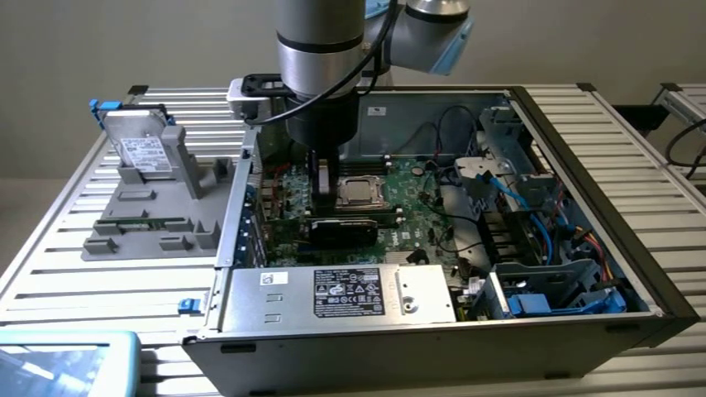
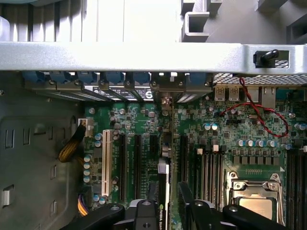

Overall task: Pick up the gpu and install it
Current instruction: 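Press down on the gpu until it lock into place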

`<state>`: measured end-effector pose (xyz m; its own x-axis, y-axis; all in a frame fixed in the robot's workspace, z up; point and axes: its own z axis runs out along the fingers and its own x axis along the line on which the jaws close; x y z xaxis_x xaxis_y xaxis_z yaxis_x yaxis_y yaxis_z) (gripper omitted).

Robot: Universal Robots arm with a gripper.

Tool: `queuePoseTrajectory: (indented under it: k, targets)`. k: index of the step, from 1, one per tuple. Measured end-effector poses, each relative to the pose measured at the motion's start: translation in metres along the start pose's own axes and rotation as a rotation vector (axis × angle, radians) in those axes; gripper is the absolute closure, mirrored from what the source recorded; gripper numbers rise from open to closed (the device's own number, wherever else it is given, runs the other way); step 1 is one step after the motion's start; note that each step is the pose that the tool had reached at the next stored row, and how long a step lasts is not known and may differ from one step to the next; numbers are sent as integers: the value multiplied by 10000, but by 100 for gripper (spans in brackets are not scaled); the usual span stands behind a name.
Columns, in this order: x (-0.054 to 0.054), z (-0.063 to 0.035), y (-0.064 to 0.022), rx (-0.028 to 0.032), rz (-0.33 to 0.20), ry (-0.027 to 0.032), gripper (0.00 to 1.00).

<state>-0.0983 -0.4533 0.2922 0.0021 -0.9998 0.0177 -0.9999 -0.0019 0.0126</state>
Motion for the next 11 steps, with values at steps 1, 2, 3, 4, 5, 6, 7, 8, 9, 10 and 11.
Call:
queuePoseTrajectory:
  k: [1, 2, 3, 4, 5, 6, 7, 8, 9, 10, 11]
  targets:
    - [0, 0, 0, 0, -1, -2, 78]
    - [0, 0, 0, 0, -1, -2, 78]
    - [0, 3, 5, 1, -2, -2, 84]
    - [-1, 8, 26, 4, -1, 3, 88]
    - [-5, 16, 53, 7, -1, 19, 88]
    - [-11, 27, 80, 10, -1, 39, 88]
    - [-19, 40, 105, 13, 0, 55, 88]
    - [-28, 53, 125, 17, 0, 68, 88]
    - [-38, 65, 137, 19, 1, 83, 88]
    - [-49, 80, 141, 21, 2, 95, 88]
    - [-59, 94, 143, 22, 3, 108, 88]
